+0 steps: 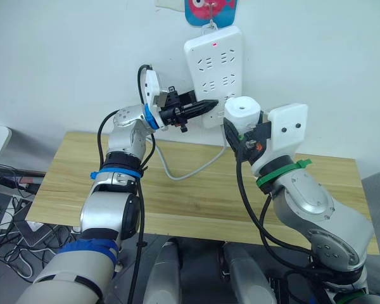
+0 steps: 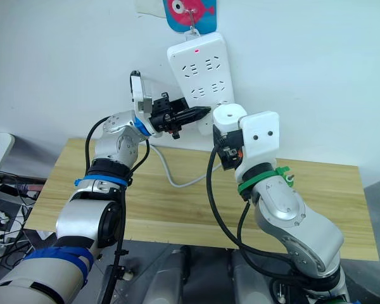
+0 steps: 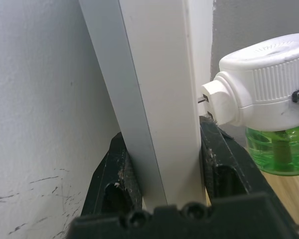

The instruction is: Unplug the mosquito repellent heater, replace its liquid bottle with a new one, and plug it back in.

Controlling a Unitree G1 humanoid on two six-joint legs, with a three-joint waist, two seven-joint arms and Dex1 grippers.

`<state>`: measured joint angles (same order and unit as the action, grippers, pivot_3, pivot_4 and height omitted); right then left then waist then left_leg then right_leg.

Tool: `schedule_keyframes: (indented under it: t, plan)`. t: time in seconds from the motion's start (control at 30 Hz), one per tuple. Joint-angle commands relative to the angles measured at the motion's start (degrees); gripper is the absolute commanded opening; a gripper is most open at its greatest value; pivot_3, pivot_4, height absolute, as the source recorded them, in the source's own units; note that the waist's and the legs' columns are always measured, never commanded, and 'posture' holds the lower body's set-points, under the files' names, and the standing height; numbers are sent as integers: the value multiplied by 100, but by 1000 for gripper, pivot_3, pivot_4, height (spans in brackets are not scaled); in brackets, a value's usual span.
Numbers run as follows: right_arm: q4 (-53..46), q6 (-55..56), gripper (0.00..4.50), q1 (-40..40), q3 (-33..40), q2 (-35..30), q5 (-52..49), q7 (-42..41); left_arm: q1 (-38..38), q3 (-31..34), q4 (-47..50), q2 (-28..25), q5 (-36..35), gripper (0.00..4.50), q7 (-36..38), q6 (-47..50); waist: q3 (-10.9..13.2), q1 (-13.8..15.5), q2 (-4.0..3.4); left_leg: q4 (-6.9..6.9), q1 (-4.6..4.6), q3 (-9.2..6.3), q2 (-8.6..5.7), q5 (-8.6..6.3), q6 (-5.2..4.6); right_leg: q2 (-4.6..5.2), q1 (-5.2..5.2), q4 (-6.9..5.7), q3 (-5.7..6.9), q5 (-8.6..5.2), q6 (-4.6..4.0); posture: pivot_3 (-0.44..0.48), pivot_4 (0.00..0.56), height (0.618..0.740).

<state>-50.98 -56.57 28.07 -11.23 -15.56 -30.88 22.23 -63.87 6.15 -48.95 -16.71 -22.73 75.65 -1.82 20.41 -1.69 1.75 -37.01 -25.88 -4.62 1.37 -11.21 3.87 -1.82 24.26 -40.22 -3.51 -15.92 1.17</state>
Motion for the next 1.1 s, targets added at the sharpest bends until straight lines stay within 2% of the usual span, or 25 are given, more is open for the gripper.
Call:
schedule_keyframes:
  t: [0.03, 0.33, 0.6, 0.83, 1.1]
  plan:
    - [-211, 71, 3043, 31, -100, 23, 302, -219, 9, 29, 129, -16, 27, 1315, -28, 7, 0, 0, 0, 0, 0, 1, -1, 0, 0, 0, 0, 0, -1, 0, 0, 60, 327, 740]
    - [168, 305, 3043, 23, -195, 254, 1054, -533, 83, 29, 279, -21, -4, 1315, -42, 90, 0, 1, 0, 0, 2, 0, 1, 0, 0, 0, 0, -1, 0, 0, 0, 68, 321, 740]
    - [746, 1048, 3043, -230, -489, 527, 1802, -811, 152, 29, 515, 8, -101, 1315, -10, 378, 0, -2, 0, -1, 13, 1, 1, 4, -2, -1, 3, -29, -3, 0, 0, 71, 315, 740]
    - [1182, 1546, 3043, -306, -396, 721, 1965, -1271, 283, 16, 917, -19, -194, 1315, 158, 783, 0, -32, 0, 1, 31, 3, 7, 17, 5, -6, 9, -65, -6, -1, 0, 83, 308, 740]
    - [1421, 1451, 3043, -66, -251, 788, 2162, -1551, 390, -10, 1191, -21, -190, 1315, 153, 940, -3, -32, -1, 6, 34, 4, 12, 19, 9, -11, 10, -68, -5, -4, -14, 89, 309, 740]
